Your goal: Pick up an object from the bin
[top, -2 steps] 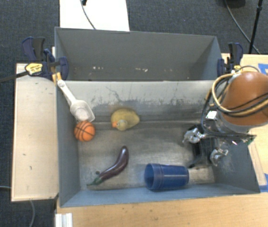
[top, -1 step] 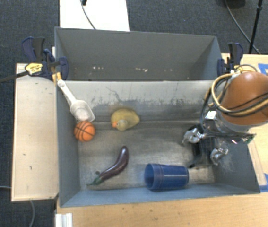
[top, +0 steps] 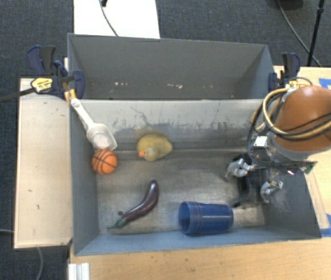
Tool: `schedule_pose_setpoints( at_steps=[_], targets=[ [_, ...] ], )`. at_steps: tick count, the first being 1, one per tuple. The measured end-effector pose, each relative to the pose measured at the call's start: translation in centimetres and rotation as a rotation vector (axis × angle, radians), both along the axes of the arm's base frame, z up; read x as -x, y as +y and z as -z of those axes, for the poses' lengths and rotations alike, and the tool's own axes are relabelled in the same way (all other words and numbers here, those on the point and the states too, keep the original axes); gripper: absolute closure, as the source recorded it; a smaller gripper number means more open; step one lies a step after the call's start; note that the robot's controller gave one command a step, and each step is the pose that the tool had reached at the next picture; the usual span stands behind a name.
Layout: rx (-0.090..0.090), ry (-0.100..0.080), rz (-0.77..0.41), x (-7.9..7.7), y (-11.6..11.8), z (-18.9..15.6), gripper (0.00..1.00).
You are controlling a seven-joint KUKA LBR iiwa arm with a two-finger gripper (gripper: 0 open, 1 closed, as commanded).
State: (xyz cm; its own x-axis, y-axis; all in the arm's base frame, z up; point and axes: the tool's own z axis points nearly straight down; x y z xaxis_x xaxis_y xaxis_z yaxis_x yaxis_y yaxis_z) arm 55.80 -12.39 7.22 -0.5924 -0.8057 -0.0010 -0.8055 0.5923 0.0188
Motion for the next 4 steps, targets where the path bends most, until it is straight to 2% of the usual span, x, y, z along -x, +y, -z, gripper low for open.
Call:
schedule_pose_setpoints(
  at_steps=[1, 2, 3, 4],
  targets=[
    [-0.005, 0.005, -0.048, -0.7, 0.1, 0.1, 0.0],
    [0.006, 0.001, -0.099, -1.1, -0.3, 0.0, 1.0],
    [0.006, 0.001, -0.098, -1.1, -0.3, 0.0, 1.0],
    [0.021, -0.009, -0.103, -0.9, 2.1, -0.1, 1.0]
  ],
)
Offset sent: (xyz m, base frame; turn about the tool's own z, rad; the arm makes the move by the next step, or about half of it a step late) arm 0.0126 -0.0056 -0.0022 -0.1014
